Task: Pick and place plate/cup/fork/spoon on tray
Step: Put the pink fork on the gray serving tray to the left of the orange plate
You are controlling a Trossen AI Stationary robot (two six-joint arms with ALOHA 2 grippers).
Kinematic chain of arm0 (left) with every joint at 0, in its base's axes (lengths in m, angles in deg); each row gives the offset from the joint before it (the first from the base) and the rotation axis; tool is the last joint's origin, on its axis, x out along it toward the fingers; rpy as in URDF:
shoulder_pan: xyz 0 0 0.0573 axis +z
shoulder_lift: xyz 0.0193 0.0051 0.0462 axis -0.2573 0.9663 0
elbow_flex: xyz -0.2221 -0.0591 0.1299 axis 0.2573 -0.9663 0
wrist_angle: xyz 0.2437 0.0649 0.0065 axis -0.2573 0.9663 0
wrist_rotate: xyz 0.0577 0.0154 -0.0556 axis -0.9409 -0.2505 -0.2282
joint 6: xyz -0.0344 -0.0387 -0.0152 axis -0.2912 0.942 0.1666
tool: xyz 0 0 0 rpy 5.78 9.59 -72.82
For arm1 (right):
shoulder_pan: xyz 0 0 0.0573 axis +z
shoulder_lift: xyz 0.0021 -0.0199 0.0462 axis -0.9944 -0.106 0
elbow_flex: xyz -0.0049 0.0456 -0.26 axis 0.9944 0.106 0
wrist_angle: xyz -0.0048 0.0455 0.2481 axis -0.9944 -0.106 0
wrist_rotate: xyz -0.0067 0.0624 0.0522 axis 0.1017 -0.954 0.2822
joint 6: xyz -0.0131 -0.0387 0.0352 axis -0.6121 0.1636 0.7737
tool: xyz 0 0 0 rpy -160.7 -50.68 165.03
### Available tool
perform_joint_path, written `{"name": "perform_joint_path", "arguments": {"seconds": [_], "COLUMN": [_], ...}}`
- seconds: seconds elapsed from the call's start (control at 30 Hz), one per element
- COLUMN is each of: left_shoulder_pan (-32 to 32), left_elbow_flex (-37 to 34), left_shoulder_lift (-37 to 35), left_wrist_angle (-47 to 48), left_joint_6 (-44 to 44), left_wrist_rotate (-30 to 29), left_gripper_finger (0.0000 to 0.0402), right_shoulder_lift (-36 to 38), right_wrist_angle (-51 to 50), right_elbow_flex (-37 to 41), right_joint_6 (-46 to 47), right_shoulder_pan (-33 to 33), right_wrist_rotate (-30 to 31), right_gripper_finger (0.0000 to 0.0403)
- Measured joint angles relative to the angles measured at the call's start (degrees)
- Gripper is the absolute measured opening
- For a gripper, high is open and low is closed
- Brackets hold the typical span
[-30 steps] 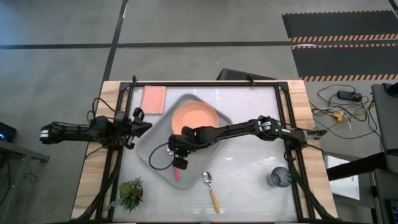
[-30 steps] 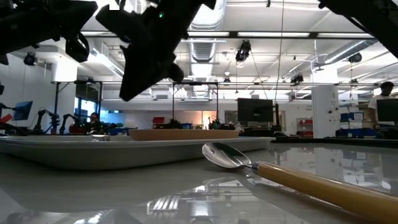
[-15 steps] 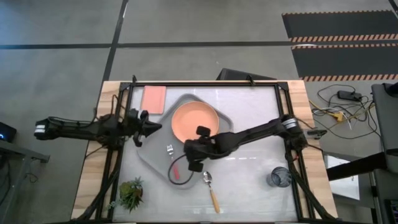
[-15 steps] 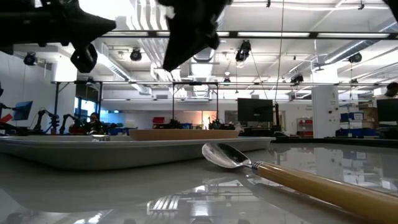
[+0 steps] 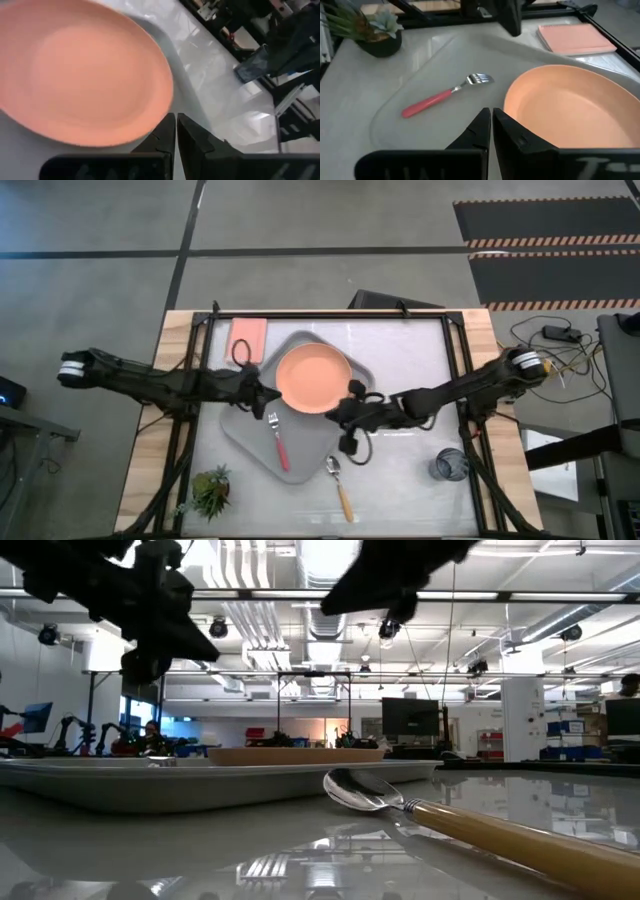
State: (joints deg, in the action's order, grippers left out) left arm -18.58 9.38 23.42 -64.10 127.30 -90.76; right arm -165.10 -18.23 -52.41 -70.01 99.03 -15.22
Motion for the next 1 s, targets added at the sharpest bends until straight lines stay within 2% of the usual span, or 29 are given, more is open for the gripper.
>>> {"name": "perform_joint_path", "arguments": {"seconds": [0.1,0.27,0.33,0.47,0.63,0.8,1.0], "left_shoulder_pan": [-1.5,-6.1,-8.4,-13.5,-19.2,-22.0,-21.0], "left_elbow_flex": [4.0,12.2,15.2,20.7,26.3,29.1,28.2], "left_shoulder_lift": [3.4,9.0,11.2,16.3,22.8,28.5,33.3], "left_wrist_angle": [3.0,17.8,23.0,27.4,33.0,39.4,39.1], "left_joint_6": [4.6,14.2,18.8,28.0,41.0,50.4,52.3], "left_wrist_rotate": [-0.3,-3.0,-4.0,-4.4,-1.7,0.7,0.6], "left_gripper_finger": [0.0000,0.0000,0.0000,0.0000,0.0000,0.0000,0.0000], "right_shoulder_lift": [3.6,7.5,8.7,10.7,11.9,12.0,13.2], "right_wrist_angle": [4.2,7.2,7.3,7.3,6.0,6.1,4.9], "right_elbow_flex": [5.1,10.7,12.0,13.6,14.0,14.1,14.0], "right_joint_6": [-0.1,-0.9,-1.5,-3.5,-6.5,-9.8,-11.5], "right_shoulder_pan": [0.0,0.2,0.2,0.3,0.4,0.5,0.5], "right_wrist_rotate": [0.0,-0.1,-0.2,-1.4,-3.5,-3.6,-3.6], "right_gripper_finger": [0.0009,0.0009,0.0009,0.0009,0.0009,0.0009,0.0009]}}
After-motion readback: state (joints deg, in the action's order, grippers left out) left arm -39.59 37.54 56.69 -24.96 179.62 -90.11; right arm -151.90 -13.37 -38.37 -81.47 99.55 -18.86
